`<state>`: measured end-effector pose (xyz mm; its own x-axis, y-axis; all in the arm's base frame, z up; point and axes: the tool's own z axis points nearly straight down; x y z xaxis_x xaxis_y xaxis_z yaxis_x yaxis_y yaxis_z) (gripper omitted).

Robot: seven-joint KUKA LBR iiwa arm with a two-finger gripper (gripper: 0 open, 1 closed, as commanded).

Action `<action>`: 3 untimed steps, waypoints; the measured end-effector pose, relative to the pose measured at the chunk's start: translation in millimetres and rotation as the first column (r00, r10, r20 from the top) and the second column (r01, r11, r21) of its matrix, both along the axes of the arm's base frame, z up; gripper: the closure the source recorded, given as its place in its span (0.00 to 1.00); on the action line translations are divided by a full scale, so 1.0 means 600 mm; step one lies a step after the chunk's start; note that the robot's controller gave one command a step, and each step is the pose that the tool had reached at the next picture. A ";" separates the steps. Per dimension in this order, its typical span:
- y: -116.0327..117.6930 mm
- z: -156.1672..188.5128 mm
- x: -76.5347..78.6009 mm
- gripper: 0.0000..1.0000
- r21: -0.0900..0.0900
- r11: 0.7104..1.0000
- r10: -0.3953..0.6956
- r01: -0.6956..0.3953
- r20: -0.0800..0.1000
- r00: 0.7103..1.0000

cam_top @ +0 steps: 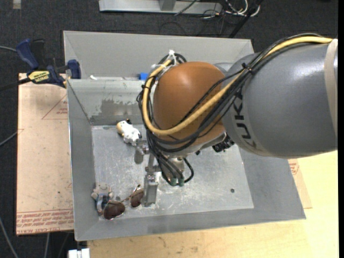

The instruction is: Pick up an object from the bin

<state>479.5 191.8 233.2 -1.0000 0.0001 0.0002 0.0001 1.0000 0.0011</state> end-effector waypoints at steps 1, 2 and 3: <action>0.010 -0.103 0.001 0.00 0.000 0.987 0.159 -0.159 0.003 0.987; 0.046 -0.122 0.004 0.00 0.001 0.945 0.328 -0.328 0.003 0.945; 0.041 -0.134 0.002 0.00 0.000 0.868 0.496 -0.496 0.001 0.868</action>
Offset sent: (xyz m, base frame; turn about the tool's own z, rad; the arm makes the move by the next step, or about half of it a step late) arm 0.0024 0.0262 -0.0732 -0.3348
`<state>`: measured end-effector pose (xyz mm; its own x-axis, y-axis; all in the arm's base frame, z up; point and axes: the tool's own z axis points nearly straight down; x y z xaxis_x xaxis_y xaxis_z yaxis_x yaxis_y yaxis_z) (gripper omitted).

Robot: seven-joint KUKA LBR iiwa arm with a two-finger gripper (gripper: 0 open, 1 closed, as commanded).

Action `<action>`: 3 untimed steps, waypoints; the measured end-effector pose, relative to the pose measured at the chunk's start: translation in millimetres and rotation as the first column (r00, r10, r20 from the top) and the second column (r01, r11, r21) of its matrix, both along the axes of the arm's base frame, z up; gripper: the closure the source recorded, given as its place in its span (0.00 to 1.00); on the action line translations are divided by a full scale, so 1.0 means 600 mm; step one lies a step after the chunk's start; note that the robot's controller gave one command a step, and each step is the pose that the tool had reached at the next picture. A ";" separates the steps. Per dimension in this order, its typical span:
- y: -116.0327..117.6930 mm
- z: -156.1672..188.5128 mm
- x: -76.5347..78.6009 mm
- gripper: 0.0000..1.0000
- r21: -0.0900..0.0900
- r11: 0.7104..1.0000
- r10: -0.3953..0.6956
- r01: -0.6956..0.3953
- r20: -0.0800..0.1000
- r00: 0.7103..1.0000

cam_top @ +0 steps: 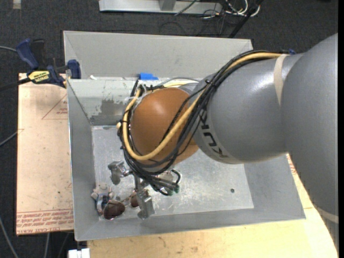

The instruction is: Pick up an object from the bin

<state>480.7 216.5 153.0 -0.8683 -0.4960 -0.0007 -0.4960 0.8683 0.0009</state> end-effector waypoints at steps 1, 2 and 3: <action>0.005 -0.137 0.016 0.00 0.002 0.993 0.119 -0.119 0.010 0.993; -0.010 -0.136 0.008 1.00 0.001 0.957 0.290 -0.290 0.009 0.957; -0.010 -0.136 0.008 1.00 0.002 0.957 0.290 -0.290 0.009 0.957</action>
Offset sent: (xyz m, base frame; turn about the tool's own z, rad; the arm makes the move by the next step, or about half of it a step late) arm 0.0020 -0.0067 -0.0830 -0.3000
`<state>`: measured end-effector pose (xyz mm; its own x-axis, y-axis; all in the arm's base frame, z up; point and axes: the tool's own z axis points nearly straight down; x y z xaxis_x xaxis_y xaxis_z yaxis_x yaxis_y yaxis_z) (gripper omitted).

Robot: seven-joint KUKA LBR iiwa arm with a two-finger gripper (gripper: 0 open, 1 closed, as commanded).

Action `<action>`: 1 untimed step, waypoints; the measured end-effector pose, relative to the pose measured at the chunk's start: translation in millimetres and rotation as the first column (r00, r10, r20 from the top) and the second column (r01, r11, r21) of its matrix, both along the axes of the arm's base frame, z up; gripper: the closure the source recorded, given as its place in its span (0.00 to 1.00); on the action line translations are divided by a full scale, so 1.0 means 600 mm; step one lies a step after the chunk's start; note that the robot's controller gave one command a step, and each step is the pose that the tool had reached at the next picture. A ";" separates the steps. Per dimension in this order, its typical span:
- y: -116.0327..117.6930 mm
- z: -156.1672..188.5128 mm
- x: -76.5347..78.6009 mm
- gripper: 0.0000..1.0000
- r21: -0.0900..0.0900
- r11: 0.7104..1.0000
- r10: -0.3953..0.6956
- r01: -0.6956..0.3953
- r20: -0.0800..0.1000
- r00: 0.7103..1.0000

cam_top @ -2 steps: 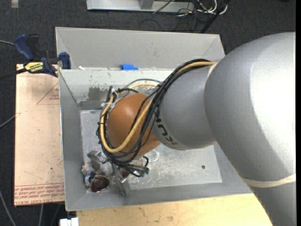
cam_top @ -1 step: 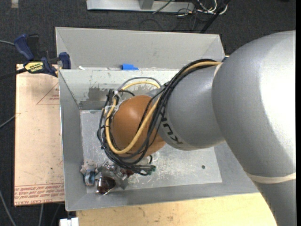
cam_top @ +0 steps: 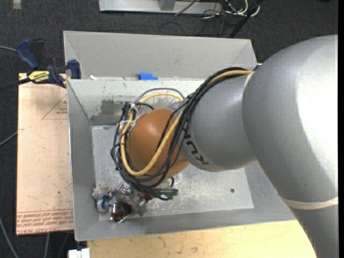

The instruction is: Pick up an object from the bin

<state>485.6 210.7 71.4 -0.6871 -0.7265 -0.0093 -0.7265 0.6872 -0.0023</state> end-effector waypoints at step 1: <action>0.000 0.006 -0.001 1.00 -0.001 1.000 0.000 0.000 -0.003 1.000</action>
Offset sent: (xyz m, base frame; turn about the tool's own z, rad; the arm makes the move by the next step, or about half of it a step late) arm -0.0001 0.0000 0.0354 0.0000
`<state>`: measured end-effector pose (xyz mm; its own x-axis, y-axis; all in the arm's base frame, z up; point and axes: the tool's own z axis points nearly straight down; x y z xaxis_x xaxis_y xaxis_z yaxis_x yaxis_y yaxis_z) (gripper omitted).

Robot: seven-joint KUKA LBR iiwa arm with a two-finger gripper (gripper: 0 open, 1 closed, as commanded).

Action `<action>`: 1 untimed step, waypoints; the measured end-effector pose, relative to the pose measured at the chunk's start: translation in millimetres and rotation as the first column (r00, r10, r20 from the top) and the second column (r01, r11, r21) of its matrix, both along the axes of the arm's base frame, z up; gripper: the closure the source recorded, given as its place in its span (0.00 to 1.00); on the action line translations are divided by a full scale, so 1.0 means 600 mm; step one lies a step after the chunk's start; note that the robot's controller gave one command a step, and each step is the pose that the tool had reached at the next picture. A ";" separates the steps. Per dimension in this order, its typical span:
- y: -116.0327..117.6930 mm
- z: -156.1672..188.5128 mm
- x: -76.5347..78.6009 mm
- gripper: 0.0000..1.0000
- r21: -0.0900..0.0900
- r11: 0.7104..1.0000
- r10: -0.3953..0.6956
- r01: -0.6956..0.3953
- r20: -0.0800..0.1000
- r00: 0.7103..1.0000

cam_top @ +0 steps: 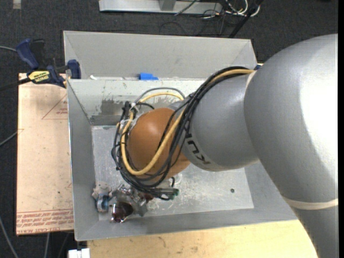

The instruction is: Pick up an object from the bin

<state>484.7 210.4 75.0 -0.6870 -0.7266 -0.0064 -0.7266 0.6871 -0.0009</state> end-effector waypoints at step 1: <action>0.000 0.028 -0.001 1.00 -0.002 1.000 -0.001 0.001 -0.005 1.000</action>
Offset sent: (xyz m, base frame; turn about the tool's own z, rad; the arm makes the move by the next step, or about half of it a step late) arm -0.0001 0.0000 0.0246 0.0000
